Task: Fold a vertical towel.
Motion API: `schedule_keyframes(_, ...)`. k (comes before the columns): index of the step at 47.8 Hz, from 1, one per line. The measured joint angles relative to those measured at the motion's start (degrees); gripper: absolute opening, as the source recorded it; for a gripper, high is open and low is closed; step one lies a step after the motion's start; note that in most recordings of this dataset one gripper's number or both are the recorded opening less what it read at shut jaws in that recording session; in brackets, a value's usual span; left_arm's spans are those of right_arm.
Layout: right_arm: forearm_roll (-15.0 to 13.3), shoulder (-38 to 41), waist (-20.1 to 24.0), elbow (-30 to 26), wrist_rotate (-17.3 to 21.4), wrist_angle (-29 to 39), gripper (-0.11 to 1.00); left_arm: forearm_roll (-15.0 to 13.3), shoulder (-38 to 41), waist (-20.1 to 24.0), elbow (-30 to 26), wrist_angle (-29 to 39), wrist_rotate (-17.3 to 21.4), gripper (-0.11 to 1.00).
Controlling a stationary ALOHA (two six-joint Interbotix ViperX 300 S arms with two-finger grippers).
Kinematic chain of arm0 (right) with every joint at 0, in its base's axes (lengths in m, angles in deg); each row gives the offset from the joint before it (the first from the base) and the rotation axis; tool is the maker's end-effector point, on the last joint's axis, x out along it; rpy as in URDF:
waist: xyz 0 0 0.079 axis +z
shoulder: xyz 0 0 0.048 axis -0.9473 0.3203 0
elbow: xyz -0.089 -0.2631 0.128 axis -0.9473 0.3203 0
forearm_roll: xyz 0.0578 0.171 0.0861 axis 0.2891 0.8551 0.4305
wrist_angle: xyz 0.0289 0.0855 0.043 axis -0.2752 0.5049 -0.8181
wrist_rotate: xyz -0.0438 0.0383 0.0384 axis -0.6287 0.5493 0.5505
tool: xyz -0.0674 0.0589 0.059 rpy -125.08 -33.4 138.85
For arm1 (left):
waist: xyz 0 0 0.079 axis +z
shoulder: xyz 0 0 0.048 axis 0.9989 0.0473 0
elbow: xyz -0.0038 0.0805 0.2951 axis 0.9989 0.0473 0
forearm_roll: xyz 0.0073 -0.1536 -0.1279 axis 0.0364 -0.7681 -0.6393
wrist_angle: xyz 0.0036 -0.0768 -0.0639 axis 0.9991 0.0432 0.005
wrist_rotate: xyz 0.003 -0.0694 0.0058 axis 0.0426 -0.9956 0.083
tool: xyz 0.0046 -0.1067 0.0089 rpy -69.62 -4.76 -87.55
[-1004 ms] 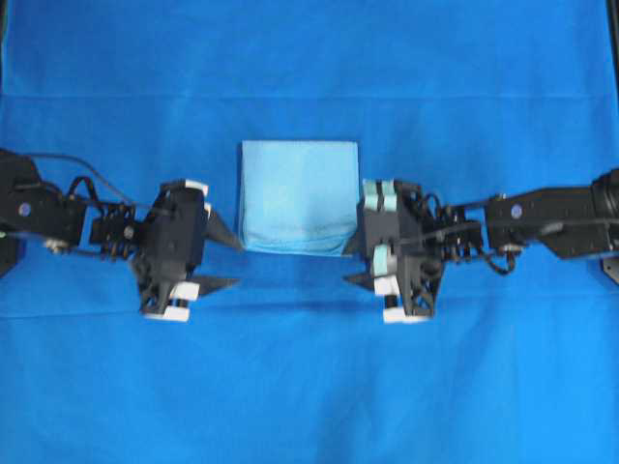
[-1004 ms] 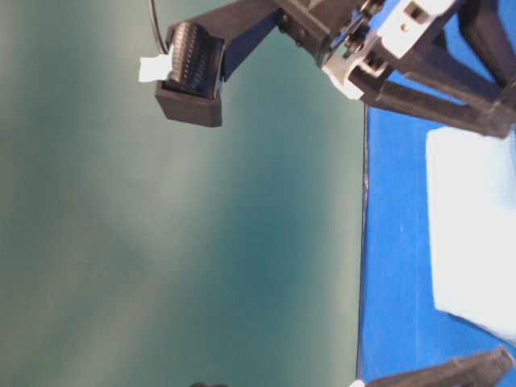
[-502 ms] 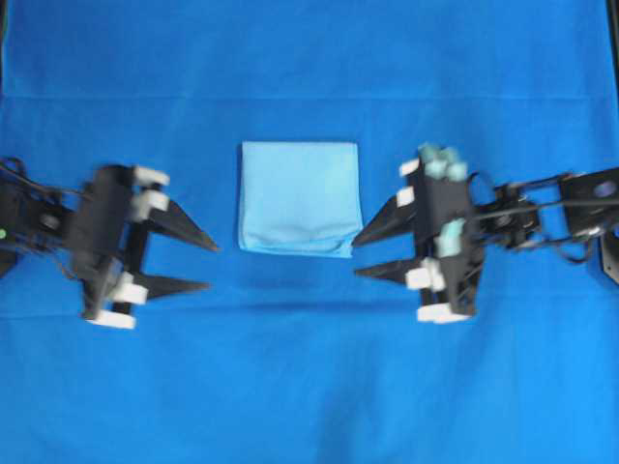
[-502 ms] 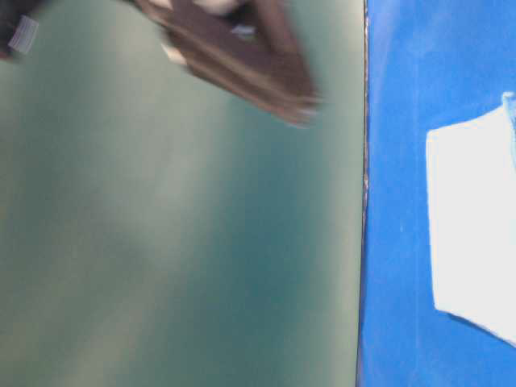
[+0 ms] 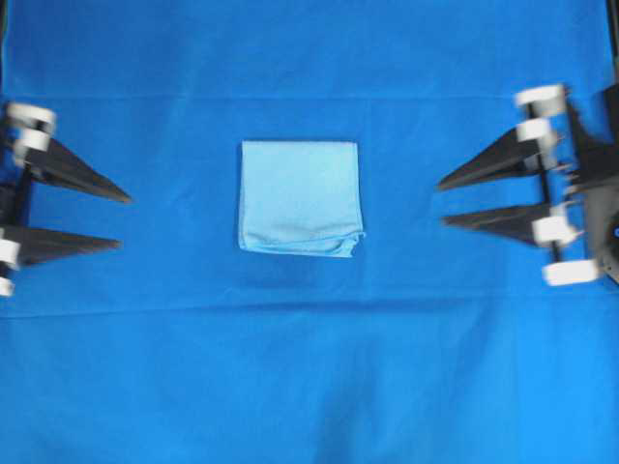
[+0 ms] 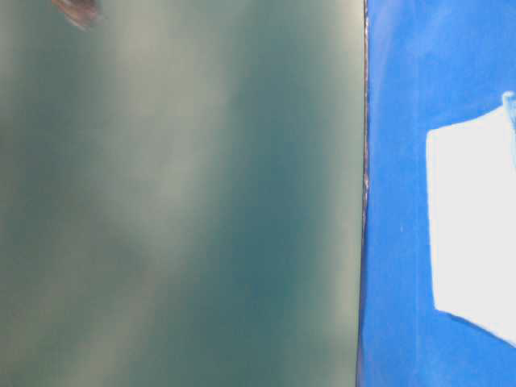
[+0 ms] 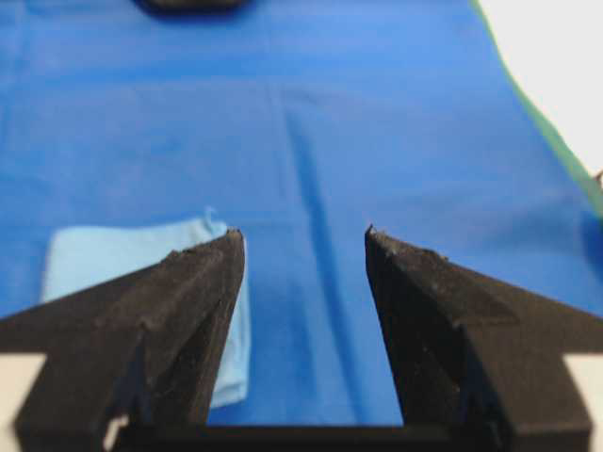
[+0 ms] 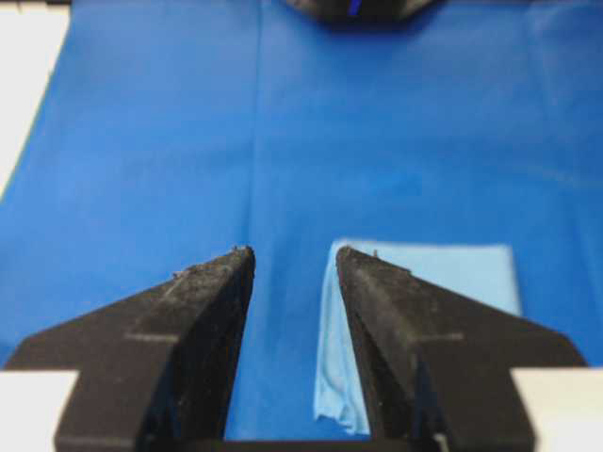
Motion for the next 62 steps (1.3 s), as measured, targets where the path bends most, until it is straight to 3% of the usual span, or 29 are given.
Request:
schedule_keyframes(15, -0.4, -17.7, -1.8, 11.3, 0.2, 0.9, 0.47, 0.0, -15.8, 3.3, 5.5, 10.0, 0.4, 0.52)
schedule_keyframes(27, -0.4, -27.9, -4.1, 22.4, 1.4, 0.0, 0.47, 0.1, -28.7, 5.2, 12.9, 10.5, -0.7, 0.52)
schedule_keyframes(36, -0.3, -30.4, -6.1, 28.9, 3.4, -2.9, 0.47, 0.1, -30.8, 5.4, 14.5, 10.4, -1.1, 0.52)
schedule_keyframes(62, -0.3, -30.3, -7.6, 30.2, 3.9, -3.3, 0.47, 0.0, -30.6, 6.2, 15.1, 10.3, -1.3, 0.52)
